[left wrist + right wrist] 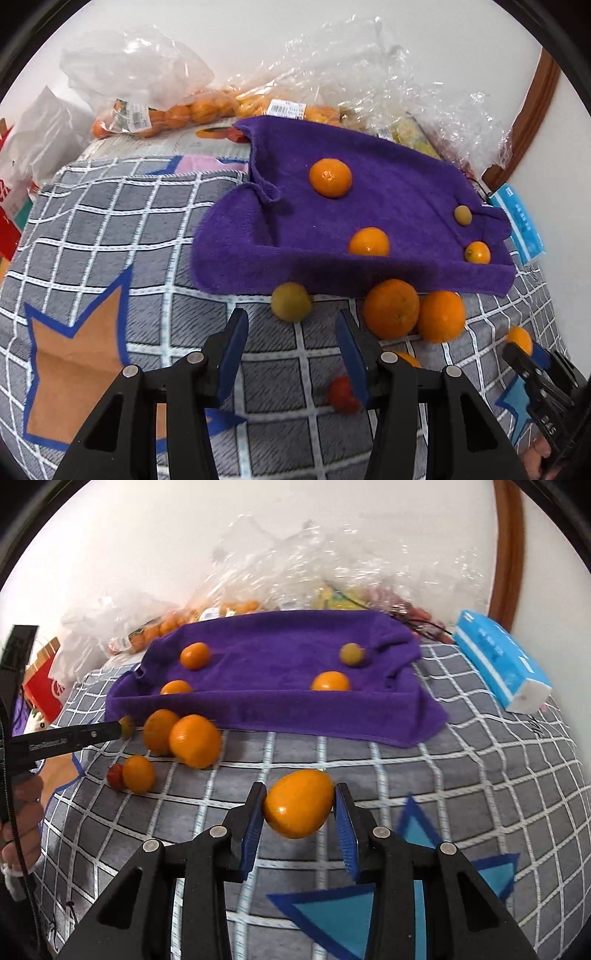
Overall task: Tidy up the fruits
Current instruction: 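Close the right gripper on a large orange while the left closes on a yellow-green fruit, then carry the large orange in the right gripper over the towel while the left carries the yellow-green fruit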
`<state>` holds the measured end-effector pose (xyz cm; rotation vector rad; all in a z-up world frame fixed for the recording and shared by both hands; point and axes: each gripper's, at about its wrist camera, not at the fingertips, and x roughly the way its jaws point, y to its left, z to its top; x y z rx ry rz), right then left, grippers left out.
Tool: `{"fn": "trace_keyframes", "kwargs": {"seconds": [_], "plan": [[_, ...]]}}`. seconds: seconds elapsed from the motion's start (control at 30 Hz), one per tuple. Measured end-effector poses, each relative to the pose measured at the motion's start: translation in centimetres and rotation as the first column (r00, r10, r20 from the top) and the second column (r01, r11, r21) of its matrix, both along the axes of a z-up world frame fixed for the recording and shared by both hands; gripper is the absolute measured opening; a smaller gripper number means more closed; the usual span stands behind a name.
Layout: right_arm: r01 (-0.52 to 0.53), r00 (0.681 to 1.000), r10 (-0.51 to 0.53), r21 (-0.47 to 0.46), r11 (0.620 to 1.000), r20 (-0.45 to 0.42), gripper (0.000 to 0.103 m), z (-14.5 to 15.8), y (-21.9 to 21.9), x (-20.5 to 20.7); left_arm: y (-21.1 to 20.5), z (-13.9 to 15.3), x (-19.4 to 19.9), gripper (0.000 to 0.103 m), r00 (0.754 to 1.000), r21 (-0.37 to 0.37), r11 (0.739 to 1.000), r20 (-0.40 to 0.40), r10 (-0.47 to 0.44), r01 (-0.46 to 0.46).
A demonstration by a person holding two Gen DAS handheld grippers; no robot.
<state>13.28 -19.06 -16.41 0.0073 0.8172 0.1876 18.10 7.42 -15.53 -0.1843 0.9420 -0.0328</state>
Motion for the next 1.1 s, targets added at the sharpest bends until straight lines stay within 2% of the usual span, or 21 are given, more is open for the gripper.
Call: {"fn": "trace_keyframes", "kwargs": {"seconds": [0.1, 0.17, 0.27, 0.6, 0.93, 1.1], "plan": [[0.011, 1.0, -0.011, -0.004, 1.0, 0.006, 0.037, 0.0, -0.8, -0.3, -0.4, -0.7, 0.7, 0.043, 1.0, -0.002, 1.0, -0.007, 0.003, -0.003], [0.02, 1.0, -0.02, -0.011, 1.0, 0.009, 0.037, 0.0, -1.2, -0.5, -0.6, -1.2, 1.1, 0.037, 1.0, 0.007, 1.0, -0.008, 0.011, -0.011], [0.026, 1.0, -0.026, -0.009, 1.0, 0.007, 0.037, -0.3, -1.7, -0.7, -0.9, -1.4, 1.1, 0.025, 0.999, 0.061, 0.998, 0.023, 0.026, -0.028], [0.032, 0.999, -0.032, -0.007, 0.999, 0.029, 0.037, 0.2, -2.1, -1.2, -0.2, -0.5, 0.0, 0.025, 0.999, 0.009, 1.0, 0.03, 0.029, -0.03], [0.027, 0.997, -0.026, -0.008, 1.0, 0.07, 0.037, 2.8, -1.6, -0.7, -1.6, 3.2, -3.2, 0.025, 0.995, -0.013, 1.0, 0.098, -0.019, 0.02], [0.033, 0.994, -0.032, -0.012, 0.999, 0.102, 0.037, 4.7, -1.2, 0.3, -2.6, 4.9, -3.4, 0.025, 0.99, -0.017, 0.998, 0.13, -0.051, 0.054]]}}
